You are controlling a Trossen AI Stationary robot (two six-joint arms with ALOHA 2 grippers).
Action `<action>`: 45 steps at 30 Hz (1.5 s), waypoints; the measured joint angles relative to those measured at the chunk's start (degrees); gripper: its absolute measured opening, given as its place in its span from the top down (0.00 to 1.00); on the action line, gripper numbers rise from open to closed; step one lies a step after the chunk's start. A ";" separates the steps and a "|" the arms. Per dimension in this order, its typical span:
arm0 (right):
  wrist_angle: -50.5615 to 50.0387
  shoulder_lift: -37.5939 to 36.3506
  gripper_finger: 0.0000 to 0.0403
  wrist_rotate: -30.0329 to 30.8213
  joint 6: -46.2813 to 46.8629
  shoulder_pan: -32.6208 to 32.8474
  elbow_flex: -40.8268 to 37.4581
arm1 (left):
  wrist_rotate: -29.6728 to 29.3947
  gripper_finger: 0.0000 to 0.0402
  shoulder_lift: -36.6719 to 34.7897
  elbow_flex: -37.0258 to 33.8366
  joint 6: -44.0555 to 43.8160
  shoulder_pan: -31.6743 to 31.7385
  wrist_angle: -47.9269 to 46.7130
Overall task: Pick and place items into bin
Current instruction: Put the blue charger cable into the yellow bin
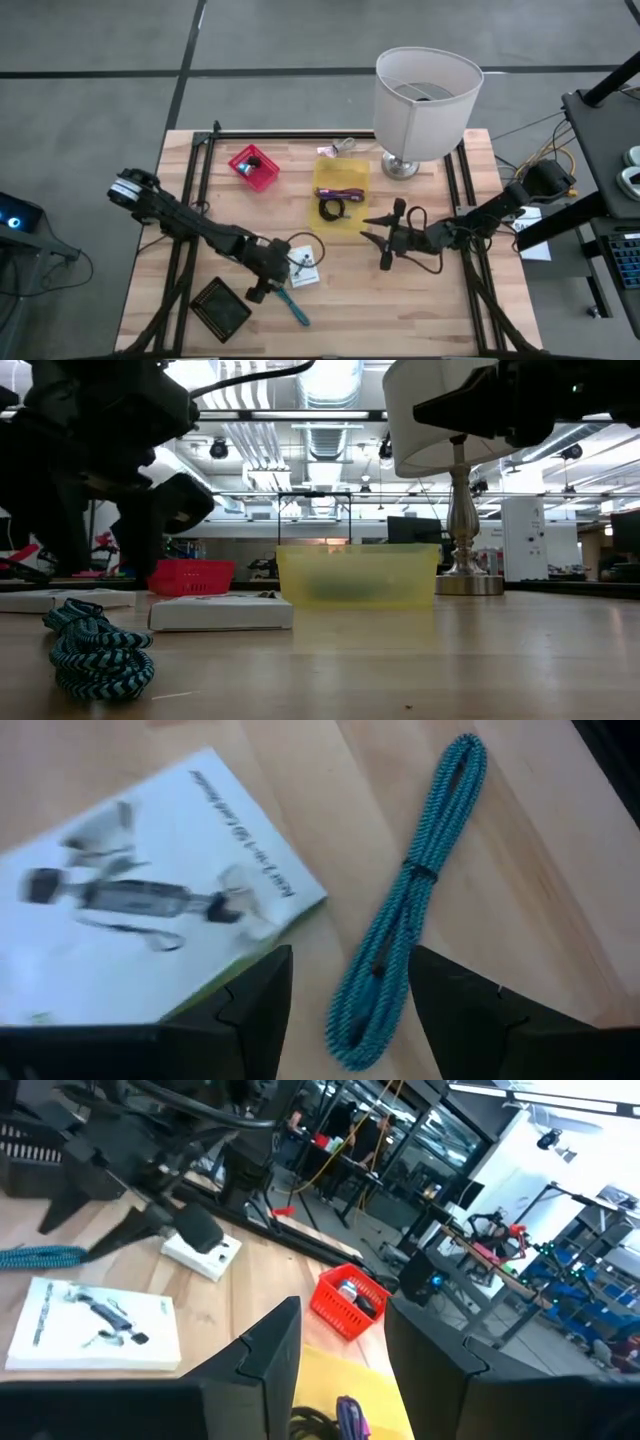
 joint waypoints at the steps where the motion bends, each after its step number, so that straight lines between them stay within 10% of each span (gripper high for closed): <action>1: -0.04 0.00 0.67 0.00 -0.05 0.01 -0.21 | 0.40 0.54 0.90 0.51 -0.69 -0.29 0.14; 15: 0.07 0.00 0.68 0.00 -1.06 -0.60 -1.25 | 2.21 0.56 7.03 1.86 -3.52 -1.03 0.25; 26: 0.09 0.00 0.69 -0.02 -1.28 -0.60 -1.27 | 8.01 0.93 7.05 1.75 -3.34 -1.02 -0.61; 33: 0.11 0.00 0.70 -0.02 -1.48 -0.60 -1.27 | 11.44 0.94 2.56 2.18 0.74 -1.01 -0.78; 45: 0.19 0.00 0.74 -0.07 -0.17 -0.60 -1.07 | -23.03 0.94 -9.79 2.21 29.27 7.03 4.29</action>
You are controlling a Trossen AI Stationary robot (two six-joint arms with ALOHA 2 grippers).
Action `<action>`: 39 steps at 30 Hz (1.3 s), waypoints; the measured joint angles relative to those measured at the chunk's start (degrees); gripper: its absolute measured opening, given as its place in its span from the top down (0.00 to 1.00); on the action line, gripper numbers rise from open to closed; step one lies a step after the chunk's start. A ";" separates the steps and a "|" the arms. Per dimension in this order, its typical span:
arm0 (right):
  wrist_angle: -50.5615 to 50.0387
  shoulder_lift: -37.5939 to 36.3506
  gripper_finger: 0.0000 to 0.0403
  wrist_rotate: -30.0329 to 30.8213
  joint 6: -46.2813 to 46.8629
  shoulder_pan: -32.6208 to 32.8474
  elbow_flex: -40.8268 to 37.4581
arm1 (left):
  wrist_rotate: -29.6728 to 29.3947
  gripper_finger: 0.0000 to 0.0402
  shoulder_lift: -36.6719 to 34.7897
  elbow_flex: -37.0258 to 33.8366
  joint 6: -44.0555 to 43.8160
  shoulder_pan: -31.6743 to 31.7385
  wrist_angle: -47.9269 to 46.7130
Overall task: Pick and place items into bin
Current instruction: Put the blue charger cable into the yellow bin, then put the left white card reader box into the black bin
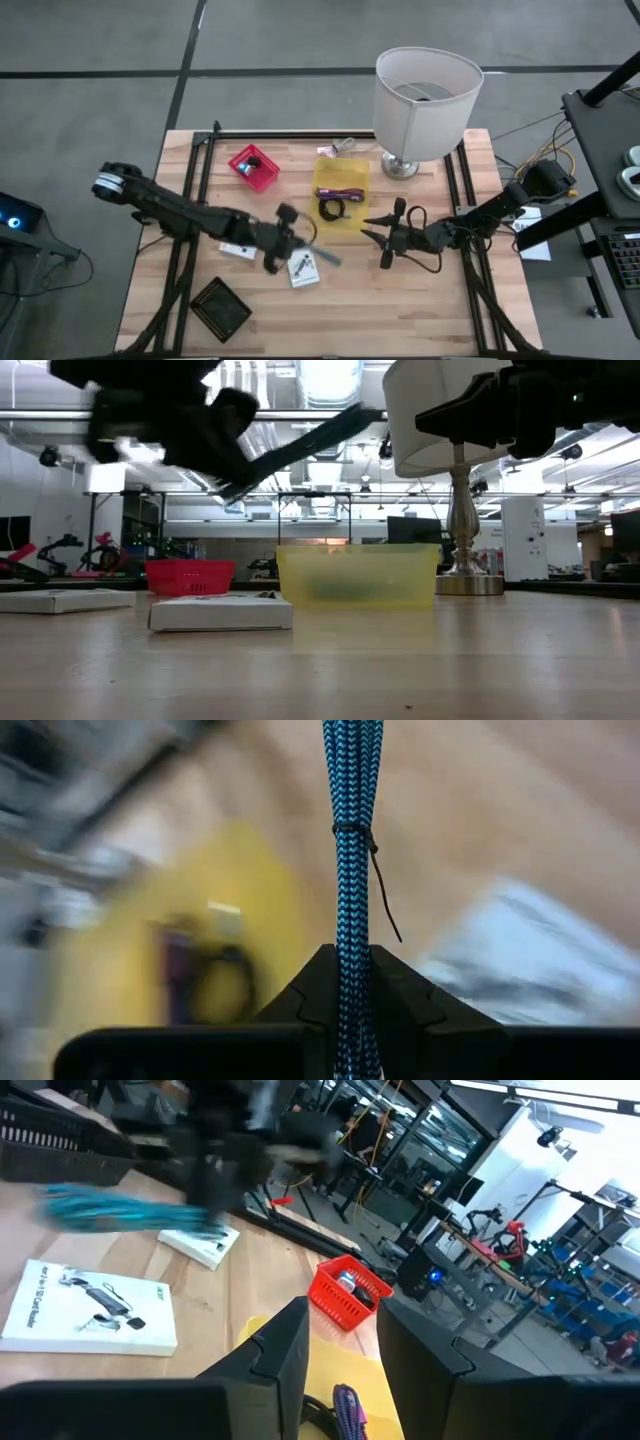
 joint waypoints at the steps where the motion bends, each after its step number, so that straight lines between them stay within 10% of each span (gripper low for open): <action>1: -0.04 0.00 0.74 0.00 0.00 0.00 0.00 | -0.75 0.94 -0.05 0.00 2.14 1.27 2.39; 23: 0.01 -0.09 0.81 9.46 -1.99 0.00 0.00 | 6.91 0.93 16.92 7.14 20.17 23.97 19.81; 39: -0.10 -0.09 0.82 10.14 -4.57 0.00 -0.02 | -3.64 0.61 18.56 9.81 23.87 24.40 14.76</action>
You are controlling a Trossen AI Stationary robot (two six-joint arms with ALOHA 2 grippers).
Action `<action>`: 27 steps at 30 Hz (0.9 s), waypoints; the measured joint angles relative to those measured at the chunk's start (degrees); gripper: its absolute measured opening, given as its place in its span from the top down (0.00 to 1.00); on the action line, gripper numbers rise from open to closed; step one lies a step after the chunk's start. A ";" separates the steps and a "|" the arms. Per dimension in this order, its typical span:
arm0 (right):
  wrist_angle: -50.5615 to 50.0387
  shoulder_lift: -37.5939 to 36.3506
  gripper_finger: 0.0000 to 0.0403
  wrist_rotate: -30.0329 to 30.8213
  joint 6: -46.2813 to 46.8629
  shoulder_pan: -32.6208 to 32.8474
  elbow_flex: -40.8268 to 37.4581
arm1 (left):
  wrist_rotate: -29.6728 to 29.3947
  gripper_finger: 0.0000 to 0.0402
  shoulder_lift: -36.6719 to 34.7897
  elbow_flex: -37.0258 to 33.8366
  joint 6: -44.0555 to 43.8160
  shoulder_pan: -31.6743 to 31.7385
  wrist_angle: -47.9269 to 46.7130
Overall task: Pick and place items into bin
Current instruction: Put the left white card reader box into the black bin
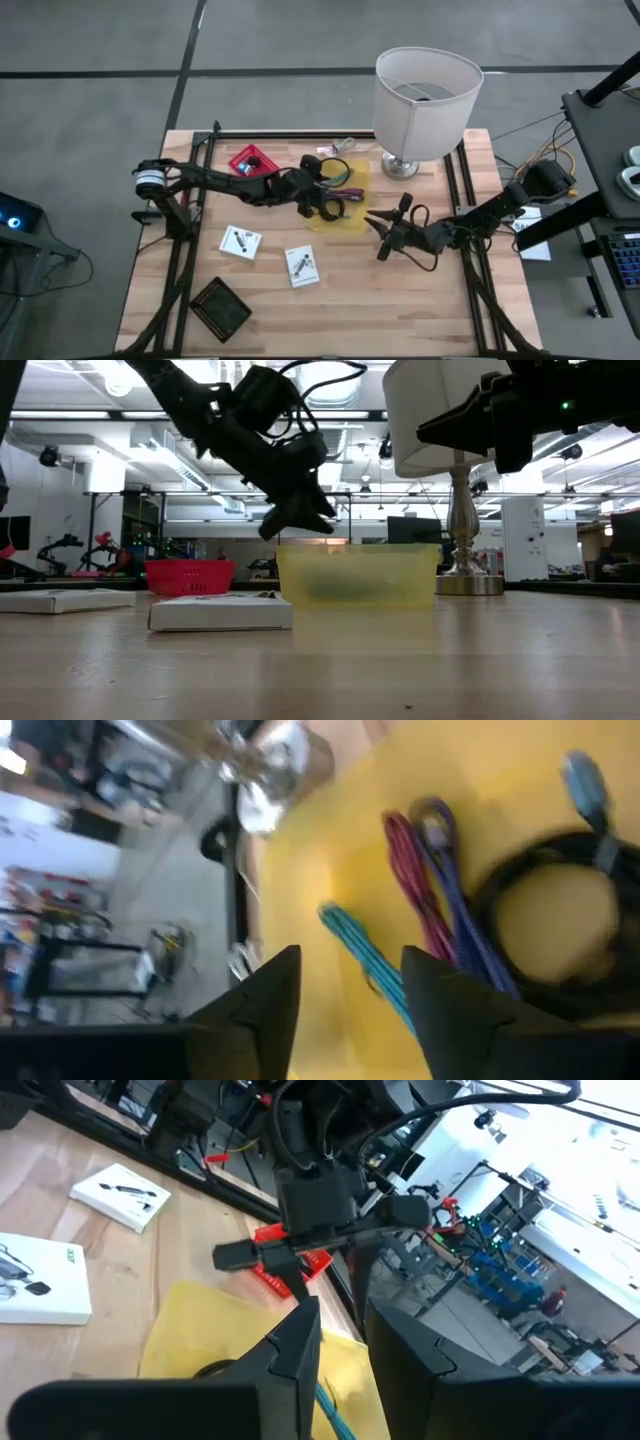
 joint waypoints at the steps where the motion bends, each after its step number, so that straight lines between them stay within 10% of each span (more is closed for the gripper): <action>1: 0.02 0.00 0.82 -0.02 -0.02 0.00 0.00 | -0.32 0.59 -0.68 -0.02 -1.24 -0.39 -1.97; 14: 0.01 0.00 0.80 0.40 -0.42 -0.02 -0.02 | 2.47 0.53 -14.91 0.13 -26.13 -6.10 -44.76; 27: 0.03 -0.02 0.83 0.38 -0.43 -0.01 -0.02 | 11.63 0.53 -18.28 -3.23 -35.82 -6.32 -62.81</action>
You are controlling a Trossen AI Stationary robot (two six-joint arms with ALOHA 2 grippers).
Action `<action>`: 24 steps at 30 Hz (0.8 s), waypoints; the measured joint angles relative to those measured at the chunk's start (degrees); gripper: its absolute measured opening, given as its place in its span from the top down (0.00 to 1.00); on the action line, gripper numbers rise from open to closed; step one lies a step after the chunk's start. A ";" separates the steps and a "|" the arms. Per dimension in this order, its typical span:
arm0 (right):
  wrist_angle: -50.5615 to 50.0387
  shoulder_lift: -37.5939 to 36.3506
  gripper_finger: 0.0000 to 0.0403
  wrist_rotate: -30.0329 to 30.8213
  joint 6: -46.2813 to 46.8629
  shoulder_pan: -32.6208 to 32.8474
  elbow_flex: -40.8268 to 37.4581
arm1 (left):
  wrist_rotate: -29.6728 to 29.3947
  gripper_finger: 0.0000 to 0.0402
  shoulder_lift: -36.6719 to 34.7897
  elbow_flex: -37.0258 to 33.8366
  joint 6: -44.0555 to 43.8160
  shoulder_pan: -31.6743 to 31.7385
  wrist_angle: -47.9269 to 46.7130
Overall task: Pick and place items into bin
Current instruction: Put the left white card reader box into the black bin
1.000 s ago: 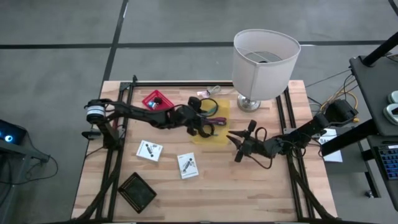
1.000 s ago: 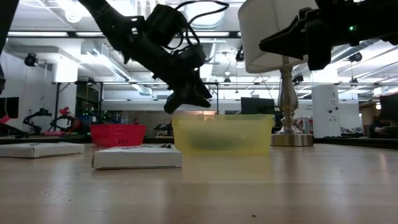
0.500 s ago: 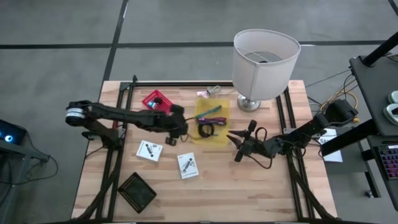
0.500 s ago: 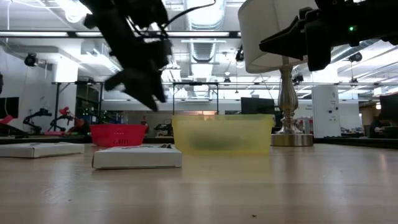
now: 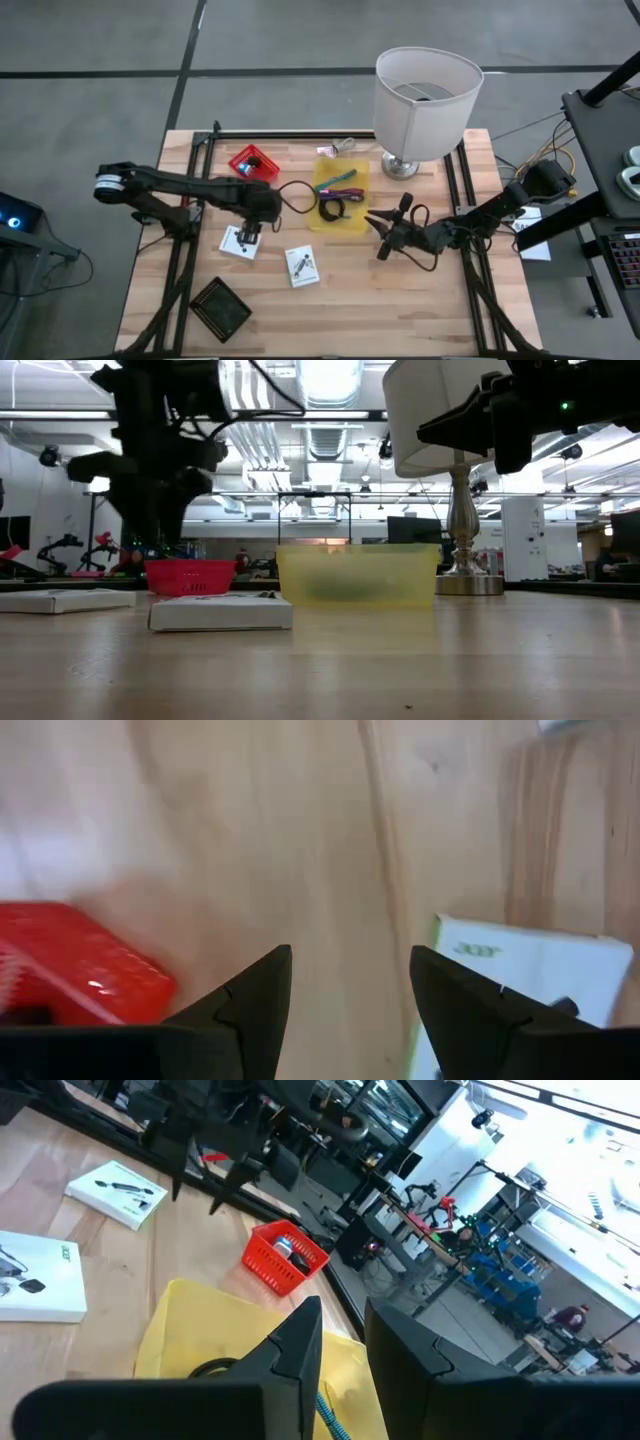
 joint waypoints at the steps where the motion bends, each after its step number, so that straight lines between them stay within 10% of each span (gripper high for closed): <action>1: -0.07 0.00 0.83 0.00 0.00 0.01 0.00 | 0.19 0.53 0.24 -0.52 -0.46 0.02 0.07; 24: -0.05 0.00 0.83 -0.04 0.02 -0.01 -0.11 | 3.83 0.53 2.22 -6.24 -6.02 -1.48 -0.81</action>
